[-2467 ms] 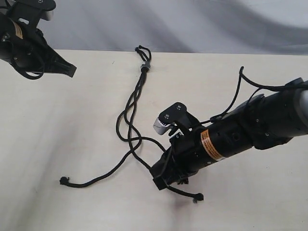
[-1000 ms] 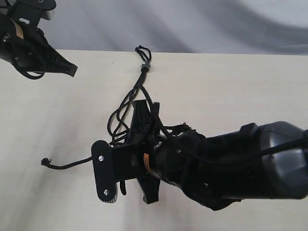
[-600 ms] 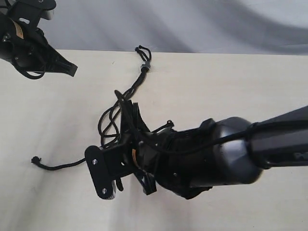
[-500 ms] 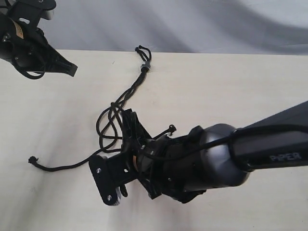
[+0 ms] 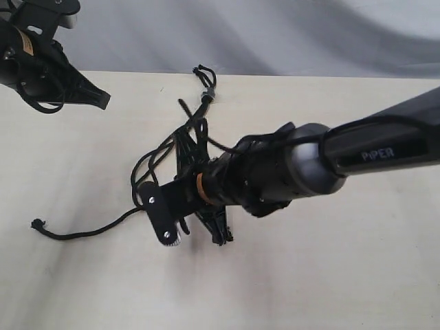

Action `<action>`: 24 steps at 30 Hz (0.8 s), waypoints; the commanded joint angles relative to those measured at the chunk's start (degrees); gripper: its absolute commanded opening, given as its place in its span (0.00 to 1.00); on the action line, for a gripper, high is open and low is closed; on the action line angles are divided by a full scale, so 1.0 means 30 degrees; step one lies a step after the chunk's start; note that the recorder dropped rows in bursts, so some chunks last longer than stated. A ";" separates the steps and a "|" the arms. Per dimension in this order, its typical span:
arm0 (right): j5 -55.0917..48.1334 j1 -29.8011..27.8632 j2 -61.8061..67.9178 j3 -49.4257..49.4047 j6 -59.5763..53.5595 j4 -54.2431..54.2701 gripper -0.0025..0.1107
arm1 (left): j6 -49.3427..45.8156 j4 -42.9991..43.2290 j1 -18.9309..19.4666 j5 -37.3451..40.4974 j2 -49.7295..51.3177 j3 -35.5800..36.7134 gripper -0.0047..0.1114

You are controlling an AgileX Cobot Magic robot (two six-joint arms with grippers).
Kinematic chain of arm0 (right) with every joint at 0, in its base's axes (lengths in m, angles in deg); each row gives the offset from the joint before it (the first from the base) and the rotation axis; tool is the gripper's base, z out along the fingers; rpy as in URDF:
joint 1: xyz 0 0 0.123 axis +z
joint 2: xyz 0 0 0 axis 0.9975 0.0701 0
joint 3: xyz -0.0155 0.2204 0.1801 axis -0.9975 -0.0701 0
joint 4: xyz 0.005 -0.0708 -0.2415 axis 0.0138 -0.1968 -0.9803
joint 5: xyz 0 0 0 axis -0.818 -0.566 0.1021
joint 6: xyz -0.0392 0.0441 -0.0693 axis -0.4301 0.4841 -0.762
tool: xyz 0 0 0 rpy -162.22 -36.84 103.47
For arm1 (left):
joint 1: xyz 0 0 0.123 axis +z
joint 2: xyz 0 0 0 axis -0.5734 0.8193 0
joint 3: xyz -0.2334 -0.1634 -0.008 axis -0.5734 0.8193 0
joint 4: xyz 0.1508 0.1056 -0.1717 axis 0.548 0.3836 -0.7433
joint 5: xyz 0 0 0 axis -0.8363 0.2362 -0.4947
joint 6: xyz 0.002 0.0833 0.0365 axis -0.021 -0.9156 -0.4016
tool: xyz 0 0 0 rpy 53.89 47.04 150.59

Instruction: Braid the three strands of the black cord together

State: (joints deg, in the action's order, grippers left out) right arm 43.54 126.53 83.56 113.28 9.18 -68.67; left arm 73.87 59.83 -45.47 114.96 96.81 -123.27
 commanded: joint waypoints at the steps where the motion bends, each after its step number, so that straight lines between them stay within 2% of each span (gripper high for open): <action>1: 0.3302 -0.1917 0.0935 0.1079 -0.0165 0.1729 0.02 | 0.0065 -0.0128 0.0025 -0.0051 -0.0073 0.0120 0.04; 6: 0.4647 -0.2883 0.1663 0.1399 -0.0031 0.2485 0.02 | 0.0065 -0.0128 0.0025 -0.0051 -0.0073 0.0120 0.04; 11: 0.5135 -0.2869 0.1908 0.1360 0.2936 0.2309 0.02 | 0.0065 -0.0128 0.0025 -0.0051 -0.0073 0.0120 0.04; 15: 0.8648 -0.2869 0.1747 0.1192 0.6494 -0.0037 0.02 | 0.0028 -0.0128 0.0025 -0.0051 -0.0073 0.0120 0.04; 19: 1.2354 -0.2900 0.1708 0.1146 0.9267 -0.0037 0.02 | 0.0028 -0.0128 0.0025 -0.0051 -0.0073 0.0120 0.04; 22: 1.3549 -0.2900 0.1708 0.1146 0.9389 -0.0037 0.02 | 0.0028 -0.0128 0.0025 -0.0051 -0.0073 0.0120 0.04; 24: 1.3552 -0.2900 0.1708 0.1146 1.0861 -0.0037 0.02 | 0.0028 -0.0128 0.0025 0.0005 -0.0073 0.0120 0.04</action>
State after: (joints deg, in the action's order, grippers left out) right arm 82.22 118.12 88.97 117.02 37.04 -68.12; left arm 73.87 59.83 -45.47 115.07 96.81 -123.27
